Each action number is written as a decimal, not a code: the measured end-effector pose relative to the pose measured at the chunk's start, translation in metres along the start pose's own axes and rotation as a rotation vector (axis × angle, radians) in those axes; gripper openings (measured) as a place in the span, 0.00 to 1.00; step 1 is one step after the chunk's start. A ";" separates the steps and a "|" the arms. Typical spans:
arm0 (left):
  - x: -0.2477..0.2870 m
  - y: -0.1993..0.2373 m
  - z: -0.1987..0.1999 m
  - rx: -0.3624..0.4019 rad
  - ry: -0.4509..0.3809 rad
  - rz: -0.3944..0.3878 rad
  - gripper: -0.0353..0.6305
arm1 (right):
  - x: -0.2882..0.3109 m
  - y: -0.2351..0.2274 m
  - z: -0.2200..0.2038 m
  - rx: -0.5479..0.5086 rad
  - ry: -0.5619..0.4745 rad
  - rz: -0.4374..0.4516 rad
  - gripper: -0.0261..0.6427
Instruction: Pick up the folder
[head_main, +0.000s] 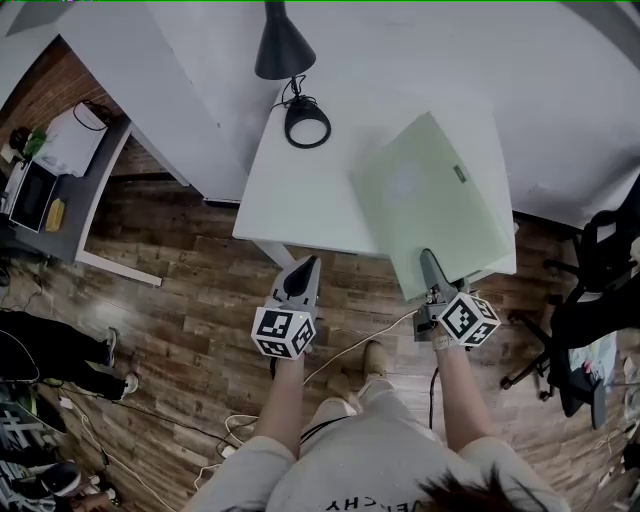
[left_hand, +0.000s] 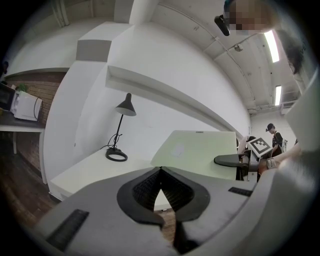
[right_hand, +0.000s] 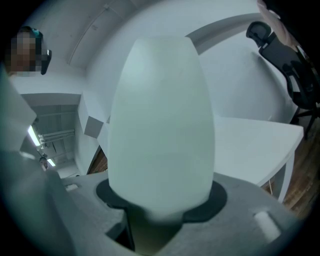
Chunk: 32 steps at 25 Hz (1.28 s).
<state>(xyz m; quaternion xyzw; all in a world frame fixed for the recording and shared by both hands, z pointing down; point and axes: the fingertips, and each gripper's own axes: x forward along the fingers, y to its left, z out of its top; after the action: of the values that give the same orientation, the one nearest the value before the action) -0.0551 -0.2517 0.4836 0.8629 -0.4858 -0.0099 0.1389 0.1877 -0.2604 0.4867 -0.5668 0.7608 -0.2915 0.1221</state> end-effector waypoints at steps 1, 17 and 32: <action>-0.001 0.000 0.001 0.000 -0.001 0.000 0.05 | -0.001 0.001 0.001 -0.008 -0.001 0.001 0.42; -0.007 -0.001 0.029 -0.015 -0.032 -0.003 0.05 | -0.011 0.012 0.024 -0.138 -0.012 -0.005 0.42; -0.016 0.002 0.060 0.028 -0.052 -0.014 0.05 | -0.017 0.033 0.049 -0.196 -0.055 0.009 0.42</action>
<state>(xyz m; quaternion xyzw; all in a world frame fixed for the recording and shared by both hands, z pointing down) -0.0747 -0.2530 0.4249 0.8677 -0.4831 -0.0263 0.1140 0.1922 -0.2529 0.4259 -0.5802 0.7847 -0.1994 0.0881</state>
